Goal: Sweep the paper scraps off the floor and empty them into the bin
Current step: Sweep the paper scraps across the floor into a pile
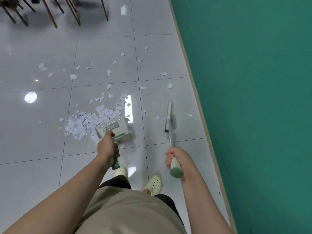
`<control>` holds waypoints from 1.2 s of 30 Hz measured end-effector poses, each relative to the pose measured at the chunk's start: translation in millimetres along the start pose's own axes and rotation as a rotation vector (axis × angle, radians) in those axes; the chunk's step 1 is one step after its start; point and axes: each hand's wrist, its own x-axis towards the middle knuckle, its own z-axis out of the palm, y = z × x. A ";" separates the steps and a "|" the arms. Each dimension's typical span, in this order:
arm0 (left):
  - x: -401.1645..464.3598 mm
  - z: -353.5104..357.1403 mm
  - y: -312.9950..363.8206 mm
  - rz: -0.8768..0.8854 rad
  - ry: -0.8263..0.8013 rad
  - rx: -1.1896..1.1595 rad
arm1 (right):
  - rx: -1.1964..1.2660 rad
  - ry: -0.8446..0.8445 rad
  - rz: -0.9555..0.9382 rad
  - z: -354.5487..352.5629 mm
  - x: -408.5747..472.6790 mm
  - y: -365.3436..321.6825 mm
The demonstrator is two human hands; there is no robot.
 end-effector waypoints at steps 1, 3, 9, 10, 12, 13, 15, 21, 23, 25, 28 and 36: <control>-0.1 5.7 -0.8 -0.001 -0.008 0.013 | 0.001 0.035 -0.005 -11.1 0.2 -2.3; 0.0 16.5 -2.5 -0.006 -0.021 0.029 | 0.042 0.102 0.013 -29.8 2.7 -9.4; 5.9 39.9 -4.0 -0.064 -0.097 0.003 | 0.144 0.242 0.098 -54.8 28.3 -30.1; 9.5 42.2 -3.6 -0.073 -0.106 -0.003 | 0.129 0.258 0.110 -54.2 33.4 -33.1; 18.6 44.9 -0.6 -0.088 -0.120 -0.006 | 0.103 0.265 0.139 -47.1 43.7 -37.6; 23.8 46.2 2.7 -0.094 -0.127 -0.008 | 0.091 0.247 0.157 -40.4 49.2 -39.1; 35.5 48.2 13.4 -0.107 -0.133 -0.020 | 0.027 0.191 0.206 -22.1 61.9 -39.9; 72.6 51.9 61.8 -0.126 -0.075 -0.084 | -0.192 0.015 0.332 36.9 94.7 -65.9; 86.1 51.8 79.4 -0.113 -0.045 -0.095 | -0.184 -0.015 0.356 49.9 100.7 -89.1; 99.4 53.3 95.5 -0.111 -0.021 -0.113 | -0.124 -0.027 0.361 56.9 104.1 -112.8; 113.0 57.9 114.0 -0.104 0.010 -0.145 | -0.113 -0.052 0.336 67.1 100.6 -139.7; 125.6 62.1 137.5 -0.071 0.100 -0.185 | -0.172 0.111 0.247 82.9 82.5 -191.9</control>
